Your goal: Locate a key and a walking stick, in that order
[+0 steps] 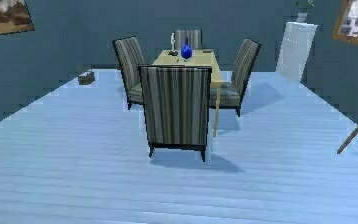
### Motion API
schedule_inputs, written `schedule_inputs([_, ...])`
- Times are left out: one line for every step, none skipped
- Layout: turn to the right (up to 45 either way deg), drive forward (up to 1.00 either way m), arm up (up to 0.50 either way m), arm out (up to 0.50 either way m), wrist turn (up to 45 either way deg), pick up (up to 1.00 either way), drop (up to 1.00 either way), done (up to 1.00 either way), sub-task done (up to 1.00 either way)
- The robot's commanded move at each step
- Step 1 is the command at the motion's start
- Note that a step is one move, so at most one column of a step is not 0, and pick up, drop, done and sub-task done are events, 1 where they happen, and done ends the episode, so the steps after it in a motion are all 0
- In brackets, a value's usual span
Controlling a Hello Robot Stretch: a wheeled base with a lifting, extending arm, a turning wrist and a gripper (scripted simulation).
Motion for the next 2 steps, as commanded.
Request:
schedule_inputs([-39.0, 0.0, 0.0, 0.0, 0.0, 0.0, 0.0, 0.0, 0.0])
schedule_inputs([0.0, 0.1, 0.0, 0.0, 0.0, 0.0, 0.0, 0.0, 0.0])
